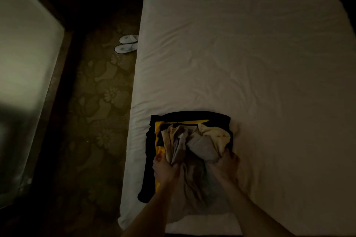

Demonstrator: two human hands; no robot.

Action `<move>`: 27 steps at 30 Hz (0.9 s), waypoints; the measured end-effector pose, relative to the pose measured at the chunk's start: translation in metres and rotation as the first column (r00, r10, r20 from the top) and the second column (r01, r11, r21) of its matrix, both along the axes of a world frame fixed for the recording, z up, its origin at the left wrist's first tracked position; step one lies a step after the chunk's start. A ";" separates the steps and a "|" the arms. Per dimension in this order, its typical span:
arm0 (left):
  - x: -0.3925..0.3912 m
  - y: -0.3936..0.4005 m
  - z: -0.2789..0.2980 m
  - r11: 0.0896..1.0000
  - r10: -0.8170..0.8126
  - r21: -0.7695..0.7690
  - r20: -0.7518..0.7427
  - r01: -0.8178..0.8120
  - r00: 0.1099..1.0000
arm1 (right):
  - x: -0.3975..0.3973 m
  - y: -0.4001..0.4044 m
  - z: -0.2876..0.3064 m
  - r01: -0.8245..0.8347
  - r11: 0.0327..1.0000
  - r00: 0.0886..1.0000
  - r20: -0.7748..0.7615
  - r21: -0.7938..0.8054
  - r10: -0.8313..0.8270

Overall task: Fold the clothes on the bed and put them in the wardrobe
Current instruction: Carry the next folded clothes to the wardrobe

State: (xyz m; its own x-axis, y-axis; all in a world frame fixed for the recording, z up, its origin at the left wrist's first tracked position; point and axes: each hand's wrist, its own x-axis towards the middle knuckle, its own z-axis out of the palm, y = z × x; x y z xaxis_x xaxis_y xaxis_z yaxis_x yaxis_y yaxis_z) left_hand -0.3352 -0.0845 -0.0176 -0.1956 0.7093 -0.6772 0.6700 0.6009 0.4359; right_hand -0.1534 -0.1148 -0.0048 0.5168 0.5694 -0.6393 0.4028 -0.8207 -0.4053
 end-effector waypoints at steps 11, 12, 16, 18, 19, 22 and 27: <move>-0.005 -0.011 -0.006 0.972 -0.208 0.101 -0.055 0.213 0.977 | -0.037 -0.020 0.006 -0.139 0.990 0.959 0.250 0.000 0.135; -0.001 -0.012 -0.002 0.966 -0.223 0.114 -0.072 0.230 0.972 | -0.038 -0.019 0.006 -0.146 0.989 0.955 0.261 -0.008 0.143; 0.007 -0.012 0.006 0.980 -0.155 0.135 0.071 0.144 0.985 | -0.036 -0.013 0.011 -0.123 0.992 0.966 0.230 0.007 0.118; 0.004 -0.008 0.007 0.992 -0.079 0.112 0.175 0.060 0.981 | -0.030 -0.011 0.011 -0.103 0.994 0.980 0.176 0.033 0.096; 0.001 -0.006 0.004 0.992 -0.090 0.100 0.172 0.073 0.981 | -0.027 -0.011 0.012 -0.094 0.994 0.983 0.164 0.050 0.084; -0.004 0.001 -0.001 0.994 -0.083 0.092 0.187 0.066 0.979 | -0.019 -0.003 -0.001 0.030 0.998 0.996 0.080 0.048 -0.033; -0.008 -0.001 -0.002 0.998 0.021 0.047 0.219 -0.032 0.975 | -0.010 0.001 0.006 0.187 0.981 0.975 -0.132 0.047 -0.179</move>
State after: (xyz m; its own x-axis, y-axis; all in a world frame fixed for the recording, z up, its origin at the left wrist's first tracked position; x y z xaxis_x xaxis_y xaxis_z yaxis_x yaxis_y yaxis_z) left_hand -0.3430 -0.0850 -0.0196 -0.0661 0.7400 -0.6694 0.5393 0.5909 0.6000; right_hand -0.1629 -0.1133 0.0008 0.5329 0.5111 -0.6744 0.1906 -0.8490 -0.4928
